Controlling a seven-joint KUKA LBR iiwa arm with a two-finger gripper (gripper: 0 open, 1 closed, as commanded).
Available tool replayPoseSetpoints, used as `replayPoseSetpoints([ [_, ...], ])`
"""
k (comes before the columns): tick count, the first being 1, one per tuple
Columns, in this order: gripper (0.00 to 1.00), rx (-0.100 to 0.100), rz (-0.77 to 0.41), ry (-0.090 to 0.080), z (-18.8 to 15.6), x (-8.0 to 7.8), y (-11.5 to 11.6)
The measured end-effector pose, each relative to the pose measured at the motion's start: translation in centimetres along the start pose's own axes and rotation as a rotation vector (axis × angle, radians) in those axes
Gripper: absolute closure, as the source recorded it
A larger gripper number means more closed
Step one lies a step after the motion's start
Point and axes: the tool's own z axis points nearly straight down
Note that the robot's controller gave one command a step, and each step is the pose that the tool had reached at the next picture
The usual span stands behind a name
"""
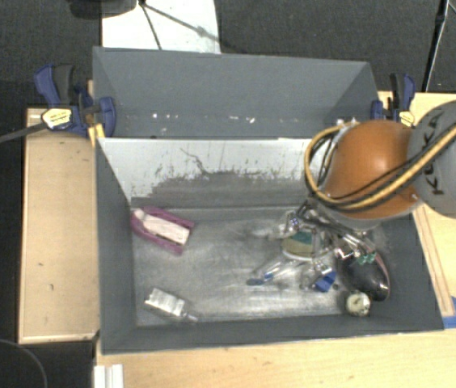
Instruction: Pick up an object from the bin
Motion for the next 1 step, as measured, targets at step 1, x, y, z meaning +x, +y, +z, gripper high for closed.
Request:
replayPoseSetpoints([
  [1, 0.0, 0.0, -0.263, -0.002, 4.33, -0.55, 2.13],
])
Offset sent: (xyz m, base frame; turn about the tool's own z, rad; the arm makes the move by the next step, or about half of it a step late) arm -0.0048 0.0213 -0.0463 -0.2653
